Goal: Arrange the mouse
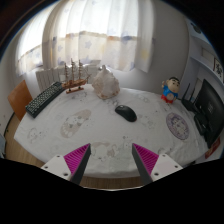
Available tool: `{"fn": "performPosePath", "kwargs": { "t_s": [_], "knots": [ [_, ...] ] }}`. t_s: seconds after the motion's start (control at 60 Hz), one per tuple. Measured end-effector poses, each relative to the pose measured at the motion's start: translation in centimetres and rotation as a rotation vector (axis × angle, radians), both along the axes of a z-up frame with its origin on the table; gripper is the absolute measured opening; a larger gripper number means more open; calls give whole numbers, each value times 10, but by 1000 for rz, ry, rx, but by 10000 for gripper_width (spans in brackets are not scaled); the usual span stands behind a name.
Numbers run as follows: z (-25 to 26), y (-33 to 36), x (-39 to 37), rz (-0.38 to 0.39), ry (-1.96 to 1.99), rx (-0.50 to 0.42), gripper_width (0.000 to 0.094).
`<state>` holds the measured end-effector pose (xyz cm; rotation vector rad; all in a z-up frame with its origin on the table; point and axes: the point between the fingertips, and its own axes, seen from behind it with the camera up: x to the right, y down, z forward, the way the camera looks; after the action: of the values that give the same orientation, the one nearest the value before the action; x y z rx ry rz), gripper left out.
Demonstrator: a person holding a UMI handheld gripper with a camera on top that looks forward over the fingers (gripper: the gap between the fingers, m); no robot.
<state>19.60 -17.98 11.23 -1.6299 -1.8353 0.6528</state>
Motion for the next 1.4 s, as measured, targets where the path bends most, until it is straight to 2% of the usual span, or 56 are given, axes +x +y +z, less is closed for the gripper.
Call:
{"fn": "performPosePath", "kwargs": {
  "t_s": [0.233, 0.533, 1.05, 1.4],
  "knots": [
    [-12, 49, -15, -45, 55, 1, 856],
    [-44, 79, -86, -27, 145, -15, 853],
    [-117, 94, -237, -2, 151, -38, 856],
    [-125, 106, -309, -19, 136, -63, 854]
  ]
}}
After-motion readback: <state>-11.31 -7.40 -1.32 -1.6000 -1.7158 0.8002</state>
